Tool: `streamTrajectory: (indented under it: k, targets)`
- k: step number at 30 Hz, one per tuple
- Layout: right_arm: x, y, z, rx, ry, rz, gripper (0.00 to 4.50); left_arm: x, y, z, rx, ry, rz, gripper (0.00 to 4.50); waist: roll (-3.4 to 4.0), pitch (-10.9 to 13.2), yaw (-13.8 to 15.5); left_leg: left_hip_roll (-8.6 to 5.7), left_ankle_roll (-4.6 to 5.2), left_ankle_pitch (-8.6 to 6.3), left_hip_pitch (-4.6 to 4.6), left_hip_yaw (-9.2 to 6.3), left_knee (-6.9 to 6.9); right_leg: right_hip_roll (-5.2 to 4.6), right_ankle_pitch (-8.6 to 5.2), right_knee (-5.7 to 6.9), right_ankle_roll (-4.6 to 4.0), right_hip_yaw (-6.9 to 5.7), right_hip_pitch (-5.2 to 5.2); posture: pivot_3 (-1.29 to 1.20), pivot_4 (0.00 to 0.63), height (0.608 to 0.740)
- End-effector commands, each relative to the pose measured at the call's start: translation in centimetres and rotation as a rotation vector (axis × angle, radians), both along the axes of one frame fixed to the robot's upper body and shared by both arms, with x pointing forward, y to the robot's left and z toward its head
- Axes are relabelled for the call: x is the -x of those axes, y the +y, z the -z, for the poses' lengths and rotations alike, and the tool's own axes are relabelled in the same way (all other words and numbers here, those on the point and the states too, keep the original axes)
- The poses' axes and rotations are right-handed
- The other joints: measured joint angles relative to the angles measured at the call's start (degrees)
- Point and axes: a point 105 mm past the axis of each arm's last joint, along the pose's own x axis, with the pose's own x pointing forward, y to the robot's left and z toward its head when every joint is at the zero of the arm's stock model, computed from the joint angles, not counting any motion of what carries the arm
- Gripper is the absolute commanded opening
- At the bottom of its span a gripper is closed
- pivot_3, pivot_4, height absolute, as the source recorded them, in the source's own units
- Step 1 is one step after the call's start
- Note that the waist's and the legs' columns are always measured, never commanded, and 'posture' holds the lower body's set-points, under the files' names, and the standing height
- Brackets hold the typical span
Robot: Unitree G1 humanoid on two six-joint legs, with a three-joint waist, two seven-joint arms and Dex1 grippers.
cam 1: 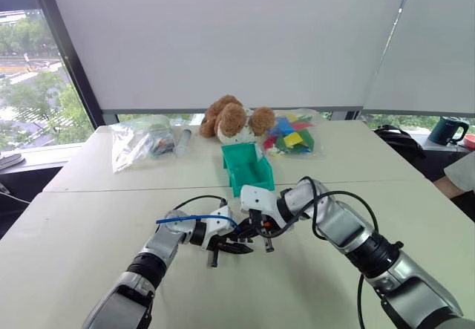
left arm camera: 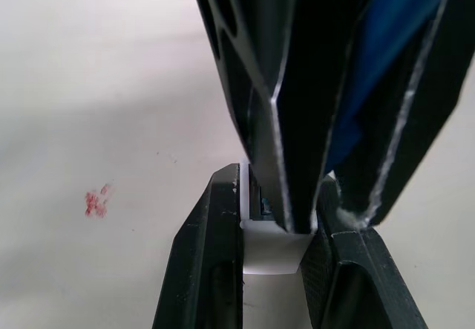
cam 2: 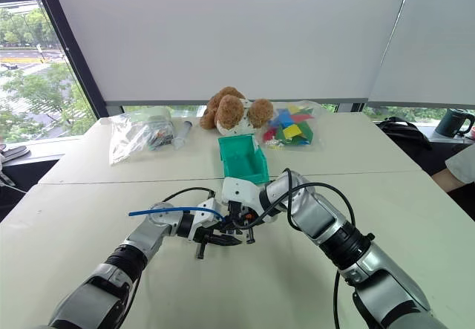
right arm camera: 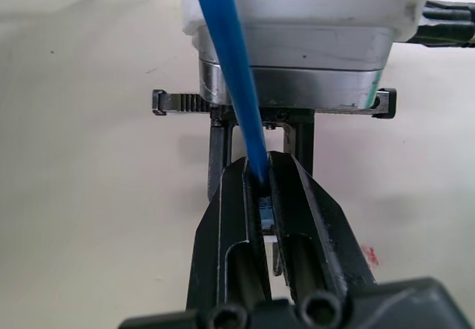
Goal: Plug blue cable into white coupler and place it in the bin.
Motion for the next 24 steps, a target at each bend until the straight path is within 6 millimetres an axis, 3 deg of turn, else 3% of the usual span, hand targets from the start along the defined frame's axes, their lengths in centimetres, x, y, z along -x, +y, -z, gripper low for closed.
streamTrajectory:
  k: [1,5,9,19,23,24]
  targets:
    - [1.5,-2.2,7.9,0.161,0.232,0.088,0.00,-0.2,-0.7,-2.1,0.048,-0.075,0.015,0.42,-0.01,-0.31,0.00,0.01,0.00,0.00,0.01,0.00,-0.01,0.01,0.00,0.00,0.00,0.00,0.01,0.00,0.150,0.740]
    - [2.0,-3.3,10.7,0.200,0.293,0.133,0.00,-0.2,-0.3,-2.8,0.074,-0.077,-0.004,0.42,-0.11,-0.91,-0.14,0.03,0.04,-0.03,0.11,0.00,-0.09,0.01,-0.01,0.00,-0.01,0.02,0.03,0.00,0.150,0.740]
    - [2.2,-4.0,11.4,0.183,0.332,0.167,0.00,-0.1,0.1,-3.0,0.075,-0.080,-0.013,0.42,-0.33,-1.06,-0.28,0.03,0.04,-0.03,0.92,0.08,-0.71,-0.03,-0.30,-0.11,-0.50,0.06,0.54,0.00,0.150,0.740]
    - [3.9,-4.0,13.6,0.205,0.389,0.159,0.00,-0.4,0.6,-3.2,0.076,-0.084,-0.040,0.42,-0.24,-1.25,-0.19,0.24,0.04,-0.04,0.94,-0.05,-0.86,0.12,-0.41,-0.03,-0.65,0.00,0.45,0.00,0.150,0.740]
    - [3.7,-3.3,13.0,0.159,0.388,0.165,0.00,-0.4,0.9,-3.1,0.061,-0.082,-0.041,0.42,-0.26,-1.37,-0.28,0.33,0.05,-0.05,0.98,-0.04,-0.91,0.13,-0.46,-0.03,-0.73,0.00,0.45,0.00,0.150,0.740]
    - [3.3,-3.0,12.4,0.126,0.388,0.180,0.00,-0.3,1.2,-3.1,0.057,-0.080,-0.045,0.92,-0.26,-1.37,-0.35,0.37,0.05,-0.05,0.99,-0.04,-0.91,0.16,-0.47,-0.03,-0.75,0.00,0.45,0.00,0.150,0.740]
